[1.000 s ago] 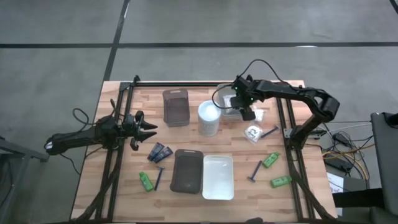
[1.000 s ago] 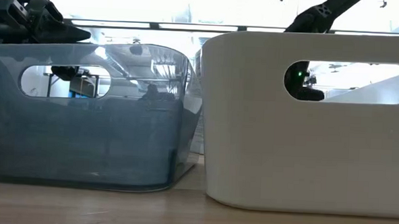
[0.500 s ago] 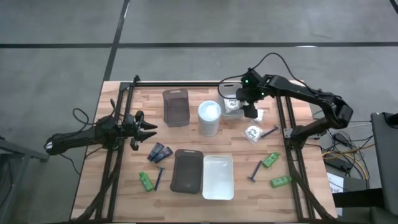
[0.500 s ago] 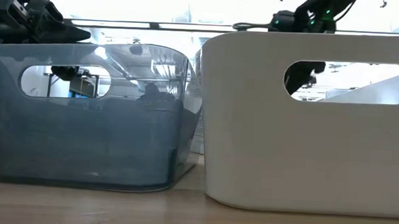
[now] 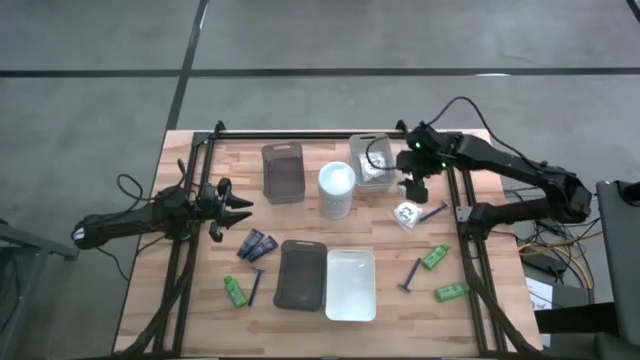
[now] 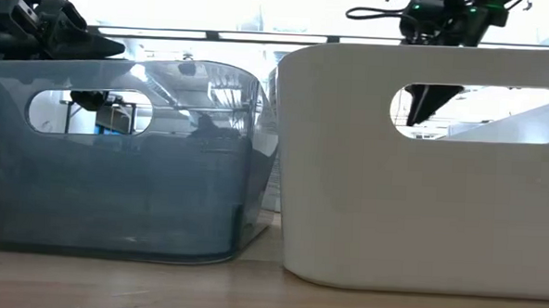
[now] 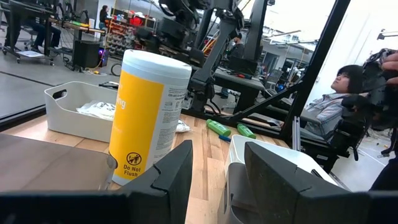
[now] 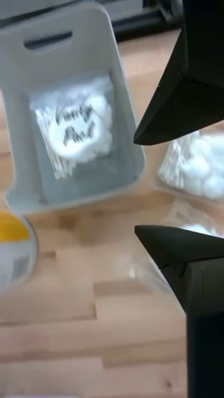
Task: Pick & Place Travel size toiletries
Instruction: Put the white cotton pack into the gray bin
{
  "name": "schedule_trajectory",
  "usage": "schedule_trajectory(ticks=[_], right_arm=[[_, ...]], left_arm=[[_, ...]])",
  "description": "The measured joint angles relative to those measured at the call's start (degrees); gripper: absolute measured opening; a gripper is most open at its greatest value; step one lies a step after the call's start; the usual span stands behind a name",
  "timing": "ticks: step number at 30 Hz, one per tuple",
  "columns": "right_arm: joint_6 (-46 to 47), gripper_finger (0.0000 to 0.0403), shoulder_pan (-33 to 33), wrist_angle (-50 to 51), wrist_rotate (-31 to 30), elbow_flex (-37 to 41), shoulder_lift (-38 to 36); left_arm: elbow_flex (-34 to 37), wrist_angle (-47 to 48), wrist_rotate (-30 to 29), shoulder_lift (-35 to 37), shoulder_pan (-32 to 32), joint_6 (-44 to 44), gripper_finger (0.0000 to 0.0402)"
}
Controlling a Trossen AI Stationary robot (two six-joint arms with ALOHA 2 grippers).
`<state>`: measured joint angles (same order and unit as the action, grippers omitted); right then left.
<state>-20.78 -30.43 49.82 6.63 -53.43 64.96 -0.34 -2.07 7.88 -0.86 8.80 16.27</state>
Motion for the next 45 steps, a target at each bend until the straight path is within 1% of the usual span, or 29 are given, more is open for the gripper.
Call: schedule_trajectory(ticks=[4,9,11,15,23,26,29,34,38,42,45], right_arm=[[3.15,0.0208,2.88,0.07,0.51,3.99,-3.25],[7.22,0.02,7.09,-1.03,6.2,8.76,-5.38],[8.88,0.0197,8.97,-2.02,7.03,10.09,-5.59],[11.39,0.0191,12.03,-2.71,6.97,10.38,-5.61],[23.58,0.0175,16.8,-2.78,7.02,10.06,-5.59],[30.03,0.017,18.9,-2.75,7.08,10.06,-5.41],[40.29,0.0169,21.57,-1.95,7.08,10.0,-5.41],[56.49,0.0179,26.78,4.52,8.32,9.66,-5.41],[64.94,0.0191,31.96,10.34,8.48,8.88,-5.12],[71.88,0.0203,36.52,11.02,7.92,8.88,-3.47],[72.61,0.0209,38.35,11.04,3.61,8.88,-1.38]], left_arm=[[0.0,0.0,-0.02,0.02,0.0,0.0,0.0151],[0.0,0.0,-0.02,0.02,-0.02,0.0,0.0151],[0.0,0.0,0.0,0.01,0.0,0.0,0.0151],[0.0,0.0,-0.02,0.01,-0.01,0.0,0.0151],[0.0,0.0,-0.02,0.02,0.0,0.0,0.0151],[0.0,0.0,-0.02,0.02,0.0,0.0,0.0151],[0.0,0.0,-0.01,0.01,0.0,0.01,0.0151],[0.0,0.0,-0.01,0.01,0.0,0.0,0.0151],[0.0,0.0,-0.02,0.0,0.0,0.0,0.0151],[0.0,0.0,0.0,0.02,0.0,0.0,0.0151],[0.0,0.0,-0.01,0.0,0.0,0.0,0.0151]])
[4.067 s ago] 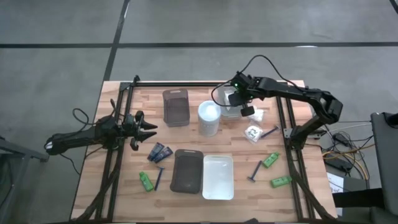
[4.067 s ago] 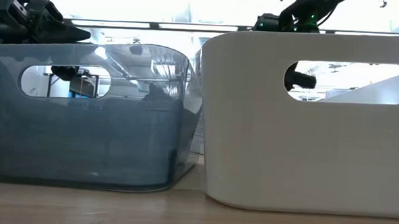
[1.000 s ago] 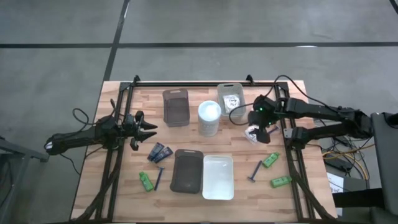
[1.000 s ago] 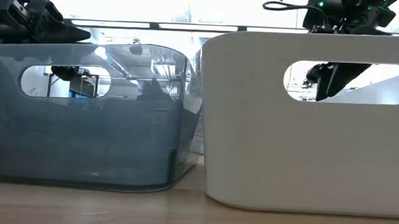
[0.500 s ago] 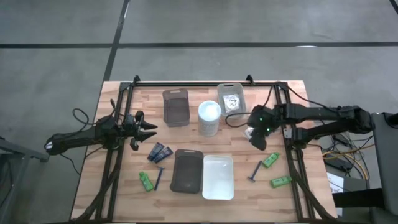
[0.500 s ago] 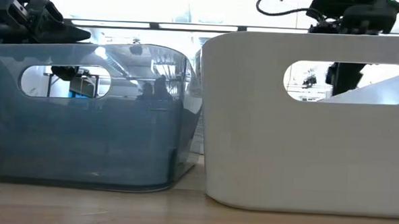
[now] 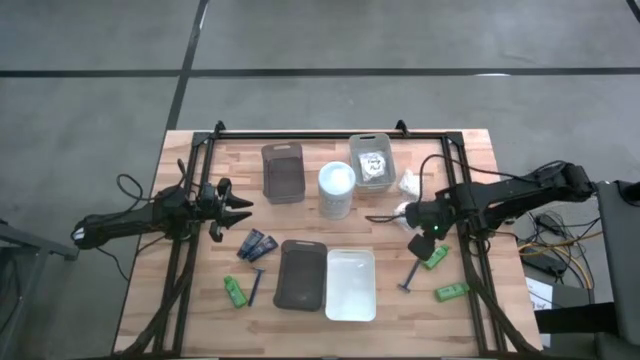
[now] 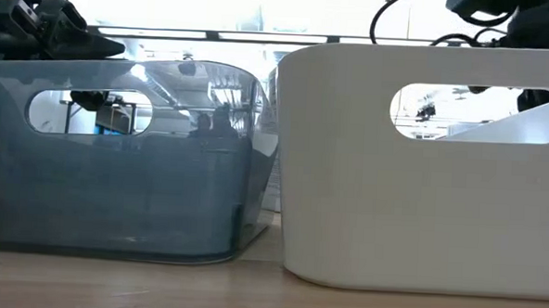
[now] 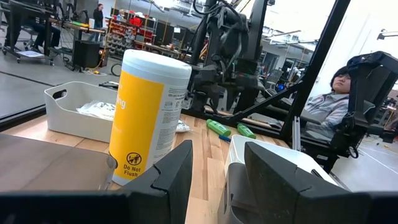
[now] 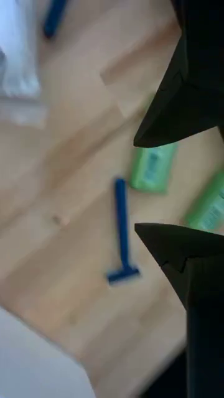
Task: Pick & Place Travel size toiletries
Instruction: Put the white cotton pack into the gray bin
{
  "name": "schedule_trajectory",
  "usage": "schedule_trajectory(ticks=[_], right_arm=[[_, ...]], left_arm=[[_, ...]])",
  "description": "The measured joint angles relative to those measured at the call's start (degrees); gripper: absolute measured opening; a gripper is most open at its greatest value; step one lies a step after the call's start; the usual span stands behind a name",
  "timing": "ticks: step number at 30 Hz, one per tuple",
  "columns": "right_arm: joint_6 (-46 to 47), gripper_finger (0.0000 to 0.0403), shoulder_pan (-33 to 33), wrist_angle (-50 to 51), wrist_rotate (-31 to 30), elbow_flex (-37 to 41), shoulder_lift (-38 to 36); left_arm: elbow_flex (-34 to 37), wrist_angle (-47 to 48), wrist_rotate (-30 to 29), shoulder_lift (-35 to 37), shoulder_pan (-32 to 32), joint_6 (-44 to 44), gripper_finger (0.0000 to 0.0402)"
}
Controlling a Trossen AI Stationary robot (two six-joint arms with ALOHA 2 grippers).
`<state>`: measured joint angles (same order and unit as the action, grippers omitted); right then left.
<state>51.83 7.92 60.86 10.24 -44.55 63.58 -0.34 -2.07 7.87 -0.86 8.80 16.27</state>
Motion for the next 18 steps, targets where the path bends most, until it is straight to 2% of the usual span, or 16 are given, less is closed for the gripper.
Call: schedule_trajectory(ticks=[7,12,18], right_arm=[[-0.58,0.021,0.2,-0.28,-12.39,0.04,4.13],[-1.45,0.0198,-0.34,-0.22,-14.83,0.06,6.21],[-6.82,0.0187,-4.19,-0.34,-18.07,0.07,7.74]], left_arm=[[0.0,0.0,-0.01,0.01,0.0,0.01,0.0151],[0.0,0.0,-0.01,0.0,-0.02,0.01,0.0151],[0.0,0.0,0.01,0.02,-0.01,0.0,0.0151]])
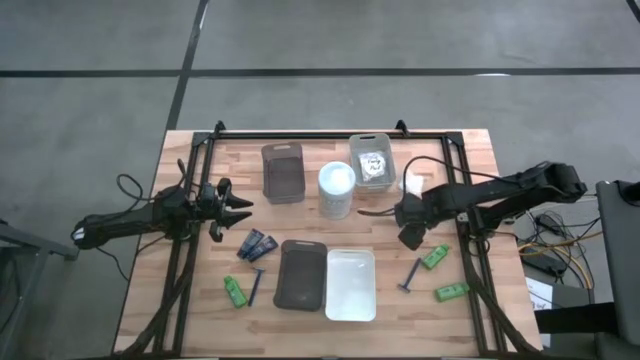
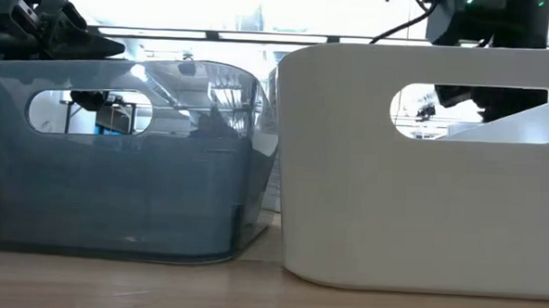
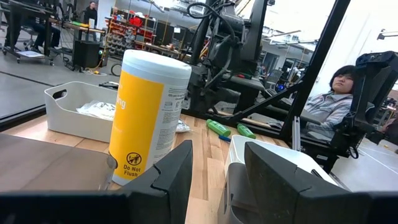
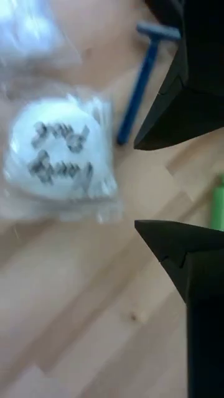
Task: Pick & Place Travel size toiletries
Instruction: Put the white cotton pack into the gray bin
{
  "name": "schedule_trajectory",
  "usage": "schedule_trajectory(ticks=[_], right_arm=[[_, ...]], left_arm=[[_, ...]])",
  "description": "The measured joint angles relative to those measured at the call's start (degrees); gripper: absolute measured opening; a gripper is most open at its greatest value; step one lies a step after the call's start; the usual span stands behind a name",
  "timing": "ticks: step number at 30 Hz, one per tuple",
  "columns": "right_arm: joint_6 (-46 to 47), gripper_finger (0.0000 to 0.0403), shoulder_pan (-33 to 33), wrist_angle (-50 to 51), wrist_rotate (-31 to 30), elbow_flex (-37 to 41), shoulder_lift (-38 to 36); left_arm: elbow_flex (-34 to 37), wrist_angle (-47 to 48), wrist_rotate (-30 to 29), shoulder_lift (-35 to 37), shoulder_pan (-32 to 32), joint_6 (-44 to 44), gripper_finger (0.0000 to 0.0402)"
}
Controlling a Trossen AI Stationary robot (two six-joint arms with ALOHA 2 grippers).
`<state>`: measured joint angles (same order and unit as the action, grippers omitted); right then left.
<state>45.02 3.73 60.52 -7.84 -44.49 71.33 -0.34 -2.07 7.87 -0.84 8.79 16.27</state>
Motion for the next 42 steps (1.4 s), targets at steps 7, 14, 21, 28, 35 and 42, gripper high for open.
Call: schedule_trajectory(ticks=[7,14,21,28,35,42], right_arm=[[-8.53,0.018,-5.1,-0.06,-1.44,0.26,3.75],[-13.83,0.0167,-7.12,-4.2,-1.38,0.9,7.25],[-16.74,0.0154,-7.22,-12.53,-1.38,5.17,9.45],[-18.4,0.0122,-7.51,-13.18,-1.4,6.38,9.36],[-19.31,0.0055,-7.5,-13.21,-1.36,6.8,8.88],[-19.78,0.0013,-7.42,-12.73,-0.89,6.42,8.44]], left_arm=[[0.0,0.0,-0.02,-0.02,0.01,0.0,0.0151],[0.0,0.0,-0.02,-0.02,0.0,0.01,0.0151],[0.0,0.0,-0.02,-0.02,0.0,0.01,0.0151],[0.0,0.0,-0.01,0.0,-0.01,0.0,0.0151],[0.0,0.0,-0.01,0.0,0.01,0.0,0.0151],[0.0,0.0,0.0,-0.02,0.01,0.0,0.0151]])
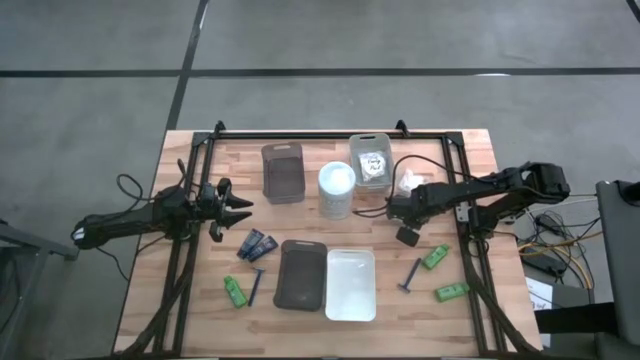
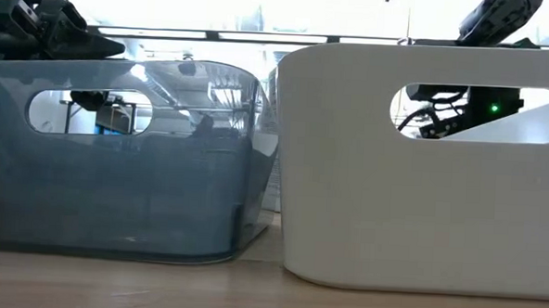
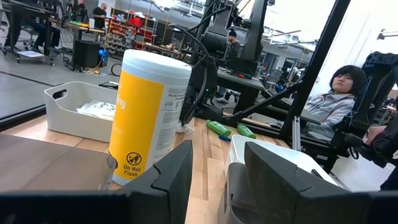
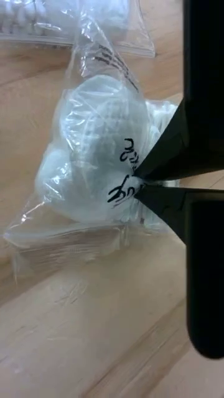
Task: Pick & Place Travel size toiletries
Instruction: Put the white cotton pack into the gray bin
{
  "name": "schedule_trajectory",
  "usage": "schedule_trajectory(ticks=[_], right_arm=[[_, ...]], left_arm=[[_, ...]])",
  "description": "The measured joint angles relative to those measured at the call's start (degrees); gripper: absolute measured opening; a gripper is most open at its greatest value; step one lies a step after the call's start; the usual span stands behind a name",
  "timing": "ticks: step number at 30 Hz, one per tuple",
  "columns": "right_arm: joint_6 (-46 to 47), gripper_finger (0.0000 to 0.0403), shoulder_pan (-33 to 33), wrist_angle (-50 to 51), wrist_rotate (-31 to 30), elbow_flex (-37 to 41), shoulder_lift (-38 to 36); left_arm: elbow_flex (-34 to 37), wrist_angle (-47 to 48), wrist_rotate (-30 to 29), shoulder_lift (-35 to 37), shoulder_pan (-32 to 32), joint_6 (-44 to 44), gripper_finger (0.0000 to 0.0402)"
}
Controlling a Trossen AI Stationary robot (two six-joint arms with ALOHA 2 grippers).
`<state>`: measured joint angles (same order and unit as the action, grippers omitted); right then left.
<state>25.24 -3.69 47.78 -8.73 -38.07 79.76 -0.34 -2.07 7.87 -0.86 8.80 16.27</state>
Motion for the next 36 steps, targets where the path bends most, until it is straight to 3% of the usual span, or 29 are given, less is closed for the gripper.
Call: schedule_trajectory(ticks=[12,22,36], right_arm=[[2.89,0.0011,0.05,7.73,0.24,-0.26,-10.38],[4.8,0.0011,0.03,16.5,-0.29,-4.84,-20.53],[4.13,0.0017,0.03,19.94,-0.45,-9.42,-25.8]], left_arm=[[0.0,0.0,-0.01,0.02,0.0,0.0,0.0151],[0.0,0.0,0.01,0.0,-0.02,0.02,0.0151],[0.0,0.0,0.0,0.0,-0.01,0.0,0.0151]])
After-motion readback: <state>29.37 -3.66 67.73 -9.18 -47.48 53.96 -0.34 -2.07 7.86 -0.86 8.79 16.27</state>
